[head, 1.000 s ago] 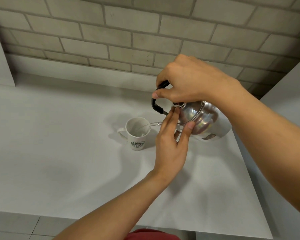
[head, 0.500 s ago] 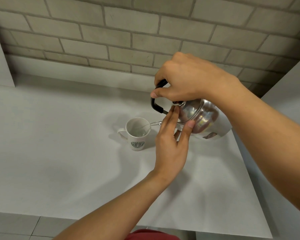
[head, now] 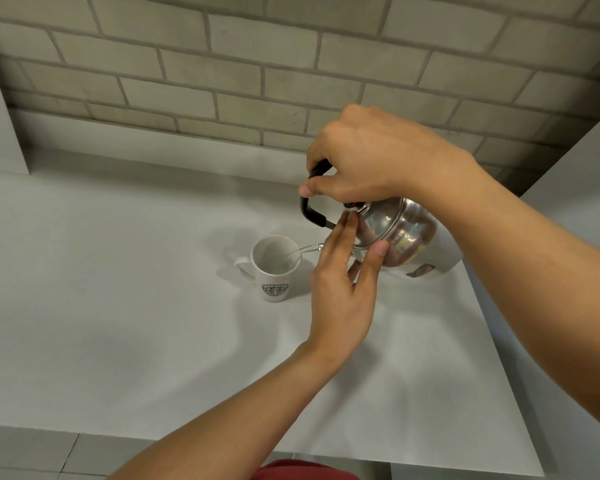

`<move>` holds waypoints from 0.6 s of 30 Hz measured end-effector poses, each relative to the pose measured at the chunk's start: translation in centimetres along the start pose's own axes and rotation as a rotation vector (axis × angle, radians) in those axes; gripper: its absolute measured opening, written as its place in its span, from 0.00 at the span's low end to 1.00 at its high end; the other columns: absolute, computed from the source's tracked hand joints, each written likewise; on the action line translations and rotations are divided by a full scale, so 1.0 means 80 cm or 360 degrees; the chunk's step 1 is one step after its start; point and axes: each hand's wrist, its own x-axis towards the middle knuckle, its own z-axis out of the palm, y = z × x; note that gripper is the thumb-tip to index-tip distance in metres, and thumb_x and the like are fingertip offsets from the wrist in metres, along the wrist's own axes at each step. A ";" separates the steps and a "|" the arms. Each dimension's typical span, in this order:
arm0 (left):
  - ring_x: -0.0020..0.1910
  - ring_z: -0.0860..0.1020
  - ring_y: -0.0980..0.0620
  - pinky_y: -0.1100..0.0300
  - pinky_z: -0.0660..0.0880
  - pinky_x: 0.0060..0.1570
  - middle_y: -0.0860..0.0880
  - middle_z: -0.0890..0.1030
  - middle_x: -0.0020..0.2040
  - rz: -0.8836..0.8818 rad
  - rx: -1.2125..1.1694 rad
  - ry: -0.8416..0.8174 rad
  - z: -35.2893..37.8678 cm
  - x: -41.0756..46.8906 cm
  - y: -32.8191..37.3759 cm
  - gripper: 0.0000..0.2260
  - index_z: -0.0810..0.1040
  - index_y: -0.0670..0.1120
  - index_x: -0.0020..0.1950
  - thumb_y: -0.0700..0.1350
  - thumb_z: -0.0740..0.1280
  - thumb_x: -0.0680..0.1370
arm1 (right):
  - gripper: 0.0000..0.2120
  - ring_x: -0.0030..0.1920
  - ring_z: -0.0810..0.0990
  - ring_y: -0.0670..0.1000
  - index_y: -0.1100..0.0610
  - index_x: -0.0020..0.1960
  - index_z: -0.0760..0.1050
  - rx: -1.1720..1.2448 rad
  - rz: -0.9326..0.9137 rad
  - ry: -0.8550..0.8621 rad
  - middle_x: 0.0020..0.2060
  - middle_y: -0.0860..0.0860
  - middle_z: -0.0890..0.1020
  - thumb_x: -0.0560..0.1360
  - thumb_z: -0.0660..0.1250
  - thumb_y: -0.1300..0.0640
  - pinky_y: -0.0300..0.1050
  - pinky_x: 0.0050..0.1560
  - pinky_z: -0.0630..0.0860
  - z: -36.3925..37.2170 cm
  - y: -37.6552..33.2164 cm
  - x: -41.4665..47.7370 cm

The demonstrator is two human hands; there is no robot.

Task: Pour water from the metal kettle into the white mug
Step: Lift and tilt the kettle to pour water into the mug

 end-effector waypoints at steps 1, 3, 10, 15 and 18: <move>0.74 0.65 0.71 0.82 0.65 0.60 0.51 0.71 0.77 -0.0002 -0.0002 -0.0005 -0.001 0.000 0.000 0.25 0.70 0.46 0.78 0.49 0.69 0.83 | 0.18 0.41 0.76 0.58 0.51 0.53 0.86 0.0002 -0.0002 0.0002 0.30 0.44 0.69 0.77 0.70 0.37 0.48 0.38 0.71 0.001 0.001 0.000; 0.75 0.65 0.67 0.80 0.66 0.61 0.49 0.71 0.78 0.0000 0.0012 -0.0031 -0.003 0.000 -0.001 0.25 0.70 0.47 0.78 0.50 0.69 0.83 | 0.19 0.42 0.78 0.58 0.51 0.53 0.86 0.0007 -0.0005 0.0007 0.31 0.45 0.72 0.77 0.69 0.36 0.48 0.37 0.73 0.003 0.004 -0.001; 0.77 0.65 0.63 0.66 0.70 0.69 0.51 0.70 0.79 0.0012 0.0139 -0.0163 -0.017 0.003 -0.010 0.25 0.68 0.51 0.79 0.53 0.68 0.83 | 0.19 0.40 0.80 0.56 0.50 0.53 0.87 0.0099 -0.0041 0.0086 0.36 0.53 0.84 0.78 0.68 0.36 0.46 0.33 0.70 0.011 0.012 -0.010; 0.77 0.65 0.63 0.53 0.71 0.73 0.53 0.69 0.79 0.0016 0.0255 -0.0286 -0.028 0.006 -0.013 0.25 0.68 0.51 0.79 0.54 0.68 0.83 | 0.20 0.39 0.79 0.54 0.50 0.54 0.86 0.0282 0.0050 0.0221 0.38 0.50 0.85 0.78 0.67 0.35 0.53 0.43 0.79 0.026 0.029 -0.028; 0.77 0.63 0.66 0.72 0.60 0.73 0.53 0.68 0.80 0.0110 0.0537 -0.0348 -0.037 0.010 -0.012 0.26 0.69 0.50 0.79 0.56 0.68 0.83 | 0.20 0.34 0.79 0.48 0.51 0.54 0.87 0.0396 0.0101 0.0350 0.35 0.50 0.85 0.79 0.67 0.36 0.51 0.43 0.79 0.042 0.040 -0.041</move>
